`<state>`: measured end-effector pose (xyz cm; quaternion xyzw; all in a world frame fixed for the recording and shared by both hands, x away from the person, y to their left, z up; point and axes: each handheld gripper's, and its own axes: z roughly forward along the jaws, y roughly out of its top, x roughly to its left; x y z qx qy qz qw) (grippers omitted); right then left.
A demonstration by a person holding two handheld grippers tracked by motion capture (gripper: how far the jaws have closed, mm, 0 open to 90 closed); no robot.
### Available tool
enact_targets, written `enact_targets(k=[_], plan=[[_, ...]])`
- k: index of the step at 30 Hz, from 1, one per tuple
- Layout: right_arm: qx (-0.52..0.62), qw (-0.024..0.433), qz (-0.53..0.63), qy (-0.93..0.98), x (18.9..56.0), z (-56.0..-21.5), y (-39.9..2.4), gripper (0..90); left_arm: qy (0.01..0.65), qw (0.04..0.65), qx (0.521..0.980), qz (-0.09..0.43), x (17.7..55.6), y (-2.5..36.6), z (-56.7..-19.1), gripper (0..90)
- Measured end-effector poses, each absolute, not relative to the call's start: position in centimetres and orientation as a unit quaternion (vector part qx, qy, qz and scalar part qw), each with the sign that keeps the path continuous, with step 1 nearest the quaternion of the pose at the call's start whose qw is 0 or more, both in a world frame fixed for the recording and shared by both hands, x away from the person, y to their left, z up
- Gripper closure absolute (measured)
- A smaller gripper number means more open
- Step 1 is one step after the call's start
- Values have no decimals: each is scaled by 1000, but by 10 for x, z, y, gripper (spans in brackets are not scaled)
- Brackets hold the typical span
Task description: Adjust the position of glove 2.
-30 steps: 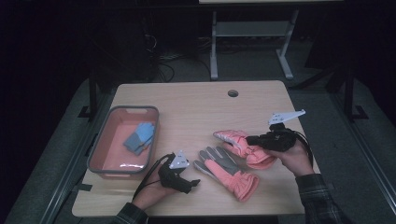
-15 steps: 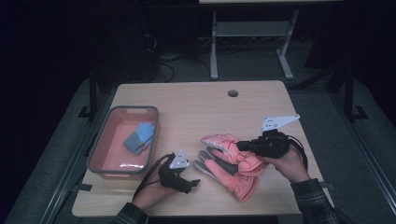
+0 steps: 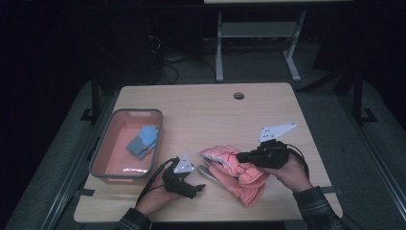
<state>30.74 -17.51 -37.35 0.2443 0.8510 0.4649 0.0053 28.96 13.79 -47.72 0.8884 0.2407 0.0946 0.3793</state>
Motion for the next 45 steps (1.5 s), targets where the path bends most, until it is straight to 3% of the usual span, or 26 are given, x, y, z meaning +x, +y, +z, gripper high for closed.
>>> enact_targets(k=[12, 26, 39, 41, 45], plan=[[227, 10, 477, 849, 300, -367, -172, 892, 240, 378, 889, 94, 290, 138, -477, 126], [206, -10, 422, 883, 305, -393, -160, 890, 241, 381, 887, 96, 290, 138, -478, 126], [191, 3, 361, 913, 298, -416, -148, 883, 241, 381, 887, 96, 290, 138, -478, 126], [191, 1, 366, 911, 299, -414, -149, 863, 242, 382, 887, 96, 290, 138, -478, 125], [214, 1, 396, 893, 301, -401, -158, 697, 250, 367, 891, 96, 290, 135, -473, 161]])
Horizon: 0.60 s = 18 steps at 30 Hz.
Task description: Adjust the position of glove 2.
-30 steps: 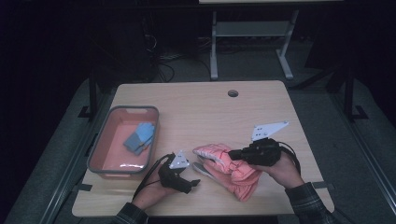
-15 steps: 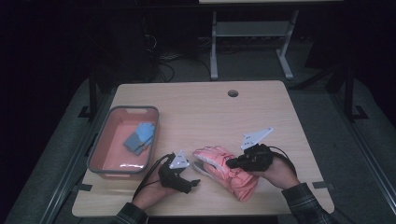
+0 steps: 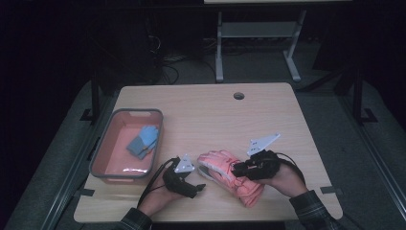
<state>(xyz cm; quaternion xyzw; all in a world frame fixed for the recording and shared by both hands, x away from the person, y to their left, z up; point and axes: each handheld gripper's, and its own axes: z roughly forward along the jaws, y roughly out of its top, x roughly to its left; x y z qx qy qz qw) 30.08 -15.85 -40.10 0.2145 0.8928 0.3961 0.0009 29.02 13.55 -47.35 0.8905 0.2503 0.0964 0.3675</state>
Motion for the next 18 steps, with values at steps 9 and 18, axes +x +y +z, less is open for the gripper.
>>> enact_targets(k=[9, 18], plan=[[258, 27, 443, 858, 307, -384, -191, 851, 256, 371, 889, 81, 287, 142, -453, 722], [301, 30, 410, 861, 317, -413, -223, 899, 215, 384, 897, 53, 277, 121, -450, 895]])
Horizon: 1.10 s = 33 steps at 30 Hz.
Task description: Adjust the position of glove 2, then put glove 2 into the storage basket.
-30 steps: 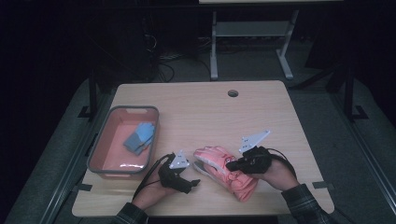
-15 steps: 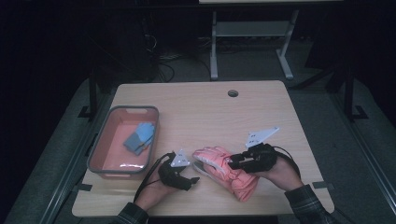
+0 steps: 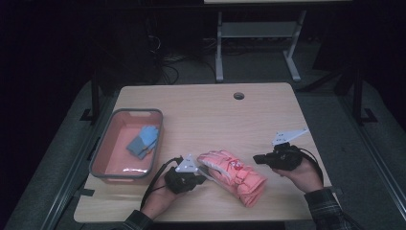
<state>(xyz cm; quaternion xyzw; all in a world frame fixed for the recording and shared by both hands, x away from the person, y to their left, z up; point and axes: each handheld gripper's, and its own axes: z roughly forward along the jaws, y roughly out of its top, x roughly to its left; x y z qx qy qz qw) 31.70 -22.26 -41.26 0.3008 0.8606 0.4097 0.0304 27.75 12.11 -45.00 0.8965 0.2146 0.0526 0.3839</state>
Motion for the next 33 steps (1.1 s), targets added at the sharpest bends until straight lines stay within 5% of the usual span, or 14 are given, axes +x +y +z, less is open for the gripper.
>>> enact_targets(k=[16, 33], plan=[[294, -4, 342, 893, 308, -454, -224, 900, 199, 372, 906, 38, 288, 81, -456, 894], [244, -51, 341, 906, 287, -464, -179, 900, 242, 373, 895, 26, 332, 96, -451, 894]])
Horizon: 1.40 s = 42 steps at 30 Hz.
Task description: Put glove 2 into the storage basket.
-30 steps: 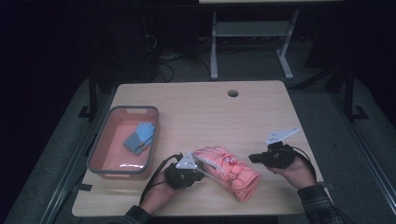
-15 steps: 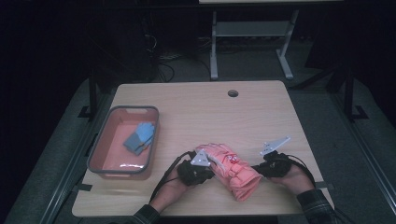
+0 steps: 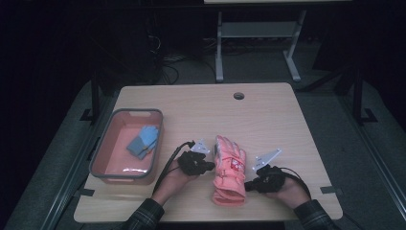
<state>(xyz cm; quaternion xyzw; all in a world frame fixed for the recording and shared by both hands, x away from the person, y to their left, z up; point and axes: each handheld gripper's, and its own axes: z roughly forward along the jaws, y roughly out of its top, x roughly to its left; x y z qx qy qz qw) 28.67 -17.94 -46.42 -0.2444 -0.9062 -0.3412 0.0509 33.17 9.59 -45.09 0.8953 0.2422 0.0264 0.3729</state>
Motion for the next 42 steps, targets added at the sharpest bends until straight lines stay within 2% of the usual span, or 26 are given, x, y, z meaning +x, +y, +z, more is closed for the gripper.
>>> enact_targets(k=[12, 20, 23, 27, 30, 37, 42], plan=[[-204, 60, -344, -915, 267, -463, -143, 900, 238, 386, 891, 22, 331, 96, -448, 894], [-251, 51, -378, -890, 271, -444, -167, 899, 275, 380, 883, 34, 333, 111, -434, 849], [-258, 34, -403, -877, 273, -430, -176, 899, 293, 391, 872, 33, 333, 116, -424, 781], [-267, 10, -431, -862, 279, -412, -181, 899, 297, 387, 871, 56, 331, 118, -410, 602], [-270, -9, -439, -857, 286, -404, -182, 899, 297, 397, 867, 54, 332, 119, -399, 509], [-275, -18, -440, -855, 299, -411, -174, 899, 283, 422, 861, 30, 333, 115, -383, 289], [-277, -30, -417, -865, 307, -421, -163, 899, 272, 415, 868, 17, 335, 106, -384, 199]])
